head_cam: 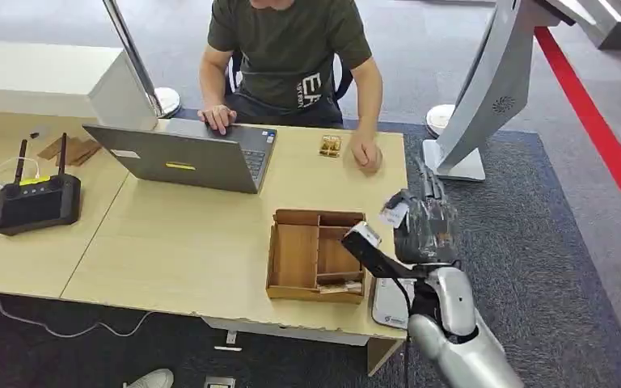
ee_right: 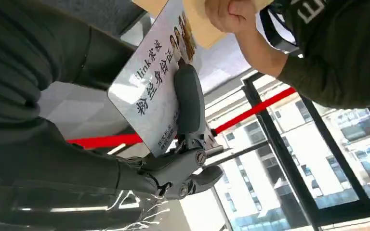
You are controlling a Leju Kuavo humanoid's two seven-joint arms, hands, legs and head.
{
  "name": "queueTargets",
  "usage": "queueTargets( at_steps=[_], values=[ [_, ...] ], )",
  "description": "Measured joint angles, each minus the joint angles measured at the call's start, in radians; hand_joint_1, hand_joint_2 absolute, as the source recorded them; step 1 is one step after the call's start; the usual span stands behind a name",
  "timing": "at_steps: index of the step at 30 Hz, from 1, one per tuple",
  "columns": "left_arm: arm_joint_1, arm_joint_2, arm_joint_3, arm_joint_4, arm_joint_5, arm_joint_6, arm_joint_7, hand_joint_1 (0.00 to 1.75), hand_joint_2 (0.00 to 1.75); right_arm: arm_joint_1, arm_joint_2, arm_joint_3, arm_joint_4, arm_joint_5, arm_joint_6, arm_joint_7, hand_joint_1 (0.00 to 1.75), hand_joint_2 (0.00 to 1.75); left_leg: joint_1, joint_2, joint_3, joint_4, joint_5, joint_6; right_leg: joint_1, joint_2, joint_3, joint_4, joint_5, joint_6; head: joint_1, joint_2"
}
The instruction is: Pass the card to the sensor for recognition and then transmit it.
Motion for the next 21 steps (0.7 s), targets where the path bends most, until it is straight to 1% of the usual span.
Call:
queueTargets(
  at_steps=[2,4,7,9,11,14,21],
  values=[
    [0.007,0.001,0.002,0.000,0.008,0.001,-0.002,0.00,1.75,0.072,-0.021,-0.017,-0.058,-0.034,-0.030,-0.025,1.75,1.75,0.000,0.000,0.000,0.000,-0.001,0.000,0.000,0.000,0.000,0.000,0.000,0.000,0.000,0.000],
    [0.009,0.002,0.004,0.000,0.013,0.003,-0.002,0.00,1.75,0.130,-0.042,-0.032,-0.104,-0.058,-0.044,-0.039,1.75,1.75,0.000,0.000,0.000,0.000,-0.002,0.000,0.000,0.000,0.000,0.000,-0.001,0.000,0.000,0.000],
    [0.011,0.002,0.008,0.000,0.020,0.010,-0.003,0.00,1.75,0.190,-0.070,-0.049,-0.159,-0.076,-0.045,-0.043,1.75,1.75,0.000,0.000,0.000,0.000,-0.002,0.000,0.000,0.001,0.000,0.000,-0.001,0.000,0.000,0.000],
    [0.011,0.003,0.010,0.000,0.024,0.015,-0.002,0.00,1.75,0.219,-0.092,-0.057,-0.192,-0.097,-0.025,-0.025,1.75,1.75,0.000,0.000,0.000,0.000,-0.002,0.000,0.000,0.001,0.001,0.000,-0.001,0.000,0.000,0.000],
    [0.011,0.003,0.017,0.000,0.030,0.018,-0.001,0.00,1.75,0.241,-0.116,-0.060,-0.222,-0.118,0.004,-0.003,1.75,1.75,0.000,0.000,0.000,0.000,-0.001,0.000,0.000,0.001,0.001,0.000,0.000,0.000,0.000,0.000],
    [0.011,0.004,0.028,0.000,0.041,0.020,0.000,0.00,1.75,0.250,-0.142,-0.060,-0.243,-0.148,0.067,0.013,1.75,1.75,0.000,0.002,0.001,0.000,-0.001,0.000,0.000,0.002,0.001,0.000,0.000,0.000,0.000,0.000],
    [0.009,0.003,0.050,0.000,0.035,0.022,0.003,0.00,1.75,0.229,-0.168,-0.044,-0.237,-0.224,0.301,0.056,1.75,1.75,0.000,0.003,0.001,0.000,-0.001,0.000,0.000,0.002,0.001,0.000,0.000,-0.001,0.000,0.000]
  ],
)
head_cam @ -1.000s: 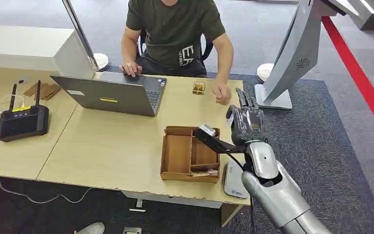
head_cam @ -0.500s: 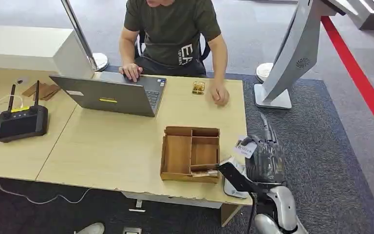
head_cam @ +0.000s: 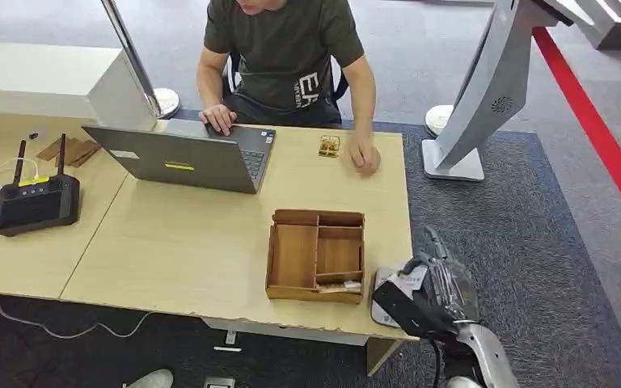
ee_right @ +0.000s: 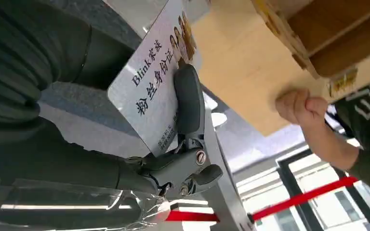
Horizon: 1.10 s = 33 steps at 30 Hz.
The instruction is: Pass the card to the sensor for recognition and then transmit it.
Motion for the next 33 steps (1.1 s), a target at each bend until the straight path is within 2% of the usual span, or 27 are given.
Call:
queueTargets(
  at_steps=[3,17,22,33],
  values=[
    [0.000,0.000,0.003,0.000,-0.005,0.000,0.000,0.00,1.75,-0.009,-0.008,0.016,0.009,-0.015,0.040,0.009,1.75,1.75,0.000,0.000,0.000,0.000,0.000,0.000,0.000,0.000,0.000,0.000,0.000,0.000,0.000,0.000],
    [-0.004,0.000,0.009,0.000,-0.008,0.000,0.000,0.00,1.75,-0.023,-0.024,0.048,0.019,-0.022,0.049,0.012,1.75,1.75,0.000,0.000,0.000,0.000,0.000,0.000,0.000,0.000,0.000,0.000,0.000,0.000,0.000,0.000],
    [-0.004,0.000,0.013,0.000,-0.018,0.000,-0.003,0.00,1.75,-0.027,-0.025,0.056,0.024,-0.030,0.076,0.022,1.75,1.75,0.000,0.000,0.000,0.000,0.000,0.000,0.000,0.000,0.000,0.000,0.000,0.000,0.000,0.000],
    [-0.005,0.000,0.026,0.000,-0.051,0.000,-0.003,0.00,1.75,-0.027,-0.023,0.063,0.083,0.040,0.126,0.050,1.75,1.75,0.000,0.000,0.000,0.000,0.000,0.000,0.000,0.000,0.000,0.000,0.000,0.000,0.000,0.000]
  ],
)
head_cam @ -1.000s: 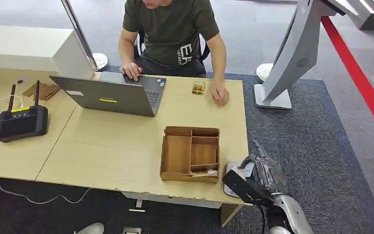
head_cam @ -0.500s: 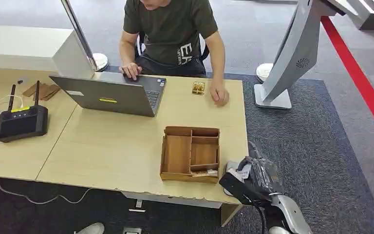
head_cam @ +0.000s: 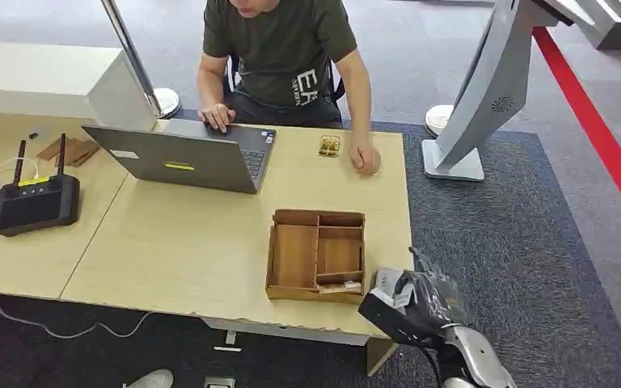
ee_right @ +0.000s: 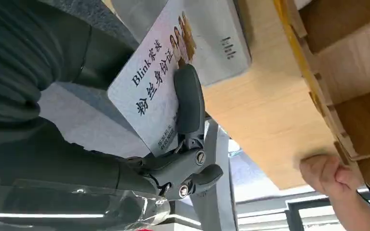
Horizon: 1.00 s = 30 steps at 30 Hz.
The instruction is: Pass the card to the sensor for recognition and then transmit it.
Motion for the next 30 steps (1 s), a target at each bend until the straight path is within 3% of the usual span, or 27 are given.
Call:
queueTargets(
  at_steps=[9,15,23,30],
  values=[
    [-0.002,0.000,0.008,0.000,-0.003,0.000,0.000,0.00,1.75,-0.035,0.031,0.006,0.141,-0.049,0.003,-0.086,1.75,1.75,0.000,0.000,0.000,0.000,0.000,0.000,0.000,0.000,0.000,0.000,0.000,0.000,0.000,0.000],
    [-0.004,0.000,0.009,0.000,-0.006,0.007,0.000,0.00,1.75,-0.072,0.056,0.010,0.230,-0.081,-0.003,-0.109,1.75,1.75,0.000,0.000,0.001,0.000,0.000,0.000,0.000,0.000,0.001,0.000,0.000,0.000,0.000,0.000],
    [-0.004,0.000,0.016,0.000,-0.017,0.008,-0.001,0.00,1.75,-0.092,0.069,0.025,0.283,-0.104,-0.036,-0.098,1.75,1.75,0.000,0.000,0.003,0.000,0.000,0.000,0.000,0.000,0.003,0.000,0.000,0.000,0.000,0.000],
    [-0.003,0.000,0.025,0.000,-0.023,0.008,-0.001,0.00,1.75,-0.080,0.065,0.028,0.264,-0.009,-0.119,-0.059,1.75,1.75,0.000,0.000,0.003,0.000,0.000,0.000,0.000,0.000,0.003,0.000,0.000,0.000,0.000,0.000]
  ],
)
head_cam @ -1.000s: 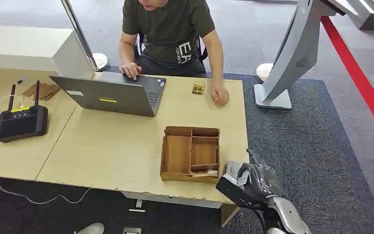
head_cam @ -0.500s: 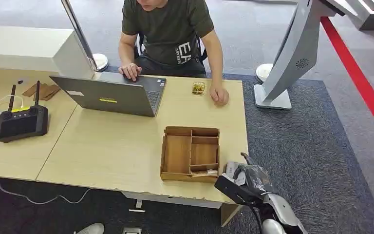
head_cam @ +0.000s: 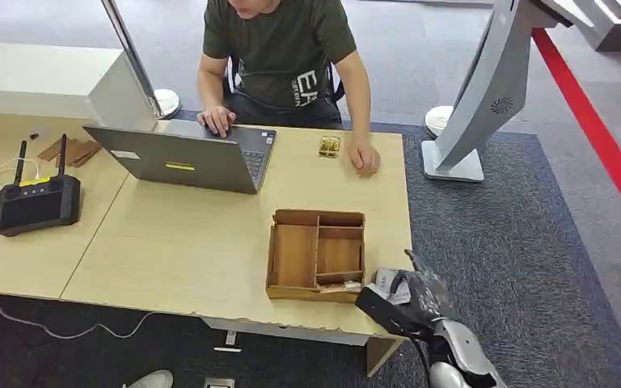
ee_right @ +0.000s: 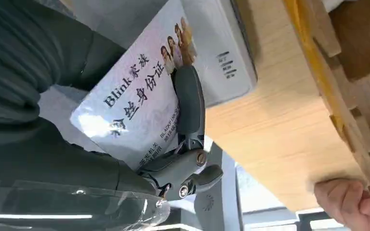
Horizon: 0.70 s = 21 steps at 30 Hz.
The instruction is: Pass the card to the sensor for recognition and then transmit it.
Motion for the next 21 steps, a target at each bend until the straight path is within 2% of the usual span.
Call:
queueTargets(
  at_steps=[6,16,19,21],
  values=[
    [0.001,0.001,0.008,0.000,0.000,0.000,-0.002,0.00,1.75,0.020,-0.035,-0.014,-0.137,0.086,-0.012,0.036,1.75,1.75,0.000,0.001,-0.001,0.000,0.000,0.000,0.000,0.001,-0.001,0.000,0.000,0.000,0.000,0.000],
    [0.001,0.001,0.026,0.000,-0.003,-0.002,-0.010,0.00,1.75,0.015,-0.052,-0.021,-0.268,0.129,-0.011,0.024,1.75,1.75,0.000,0.001,-0.001,0.000,0.000,0.000,0.000,0.000,-0.001,0.000,0.000,0.000,0.000,0.000],
    [0.000,0.001,0.026,0.000,-0.019,-0.013,-0.019,0.00,1.75,-0.023,-0.046,-0.016,-0.301,0.153,0.016,0.021,1.75,1.75,0.000,0.001,-0.002,0.000,0.000,0.000,0.000,0.001,-0.001,0.001,0.000,0.000,0.000,0.000],
    [-0.001,0.001,0.026,0.000,-0.037,-0.016,-0.022,0.00,1.75,-0.066,-0.034,-0.010,-0.316,0.102,0.054,0.007,1.75,1.75,0.000,0.001,-0.001,0.000,0.000,0.000,0.000,0.001,-0.001,0.001,0.000,0.000,0.000,0.000]
  ],
)
